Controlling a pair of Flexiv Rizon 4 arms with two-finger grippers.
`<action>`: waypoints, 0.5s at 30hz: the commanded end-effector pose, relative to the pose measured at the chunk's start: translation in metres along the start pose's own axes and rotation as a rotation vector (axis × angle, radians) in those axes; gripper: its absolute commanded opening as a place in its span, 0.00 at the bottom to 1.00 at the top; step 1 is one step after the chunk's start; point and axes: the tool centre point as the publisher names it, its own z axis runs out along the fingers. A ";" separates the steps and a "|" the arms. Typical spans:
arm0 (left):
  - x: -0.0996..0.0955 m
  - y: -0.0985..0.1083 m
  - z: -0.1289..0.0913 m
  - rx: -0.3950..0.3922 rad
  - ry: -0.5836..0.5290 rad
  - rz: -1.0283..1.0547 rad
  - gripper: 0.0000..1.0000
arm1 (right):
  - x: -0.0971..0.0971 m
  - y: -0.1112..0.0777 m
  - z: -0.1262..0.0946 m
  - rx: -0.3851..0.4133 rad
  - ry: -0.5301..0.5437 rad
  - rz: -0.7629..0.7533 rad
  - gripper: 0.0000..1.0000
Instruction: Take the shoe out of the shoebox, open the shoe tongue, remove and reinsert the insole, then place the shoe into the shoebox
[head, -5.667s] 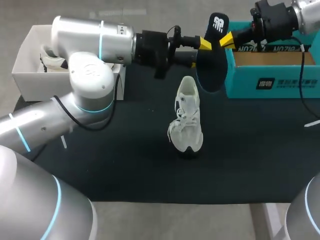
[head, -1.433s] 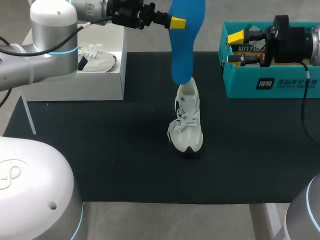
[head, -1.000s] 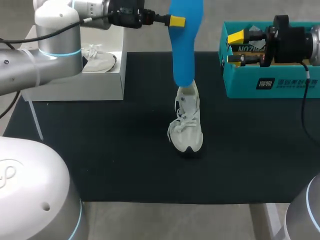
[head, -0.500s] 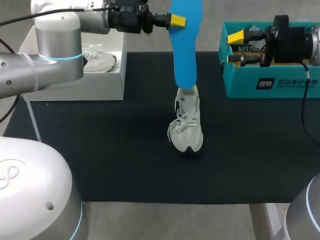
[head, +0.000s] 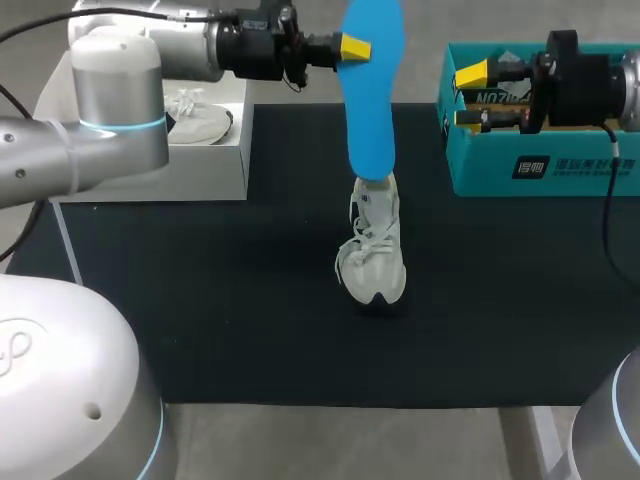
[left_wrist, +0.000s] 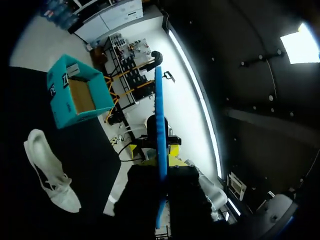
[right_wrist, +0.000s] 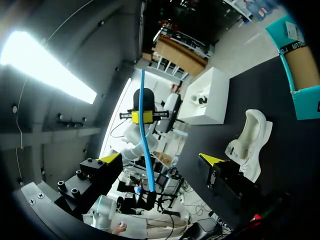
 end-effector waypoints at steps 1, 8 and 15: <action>-0.008 -0.007 -0.001 -0.057 0.069 -0.128 0.00 | -0.001 0.000 0.001 0.000 -0.001 0.000 1.00; -0.008 -0.007 -0.001 -0.057 0.069 -0.128 0.00 | -0.001 0.000 0.001 0.000 -0.001 0.000 1.00; -0.027 -0.003 0.003 -0.005 0.050 -0.211 0.00 | -0.002 0.001 0.002 -0.002 -0.001 0.004 1.00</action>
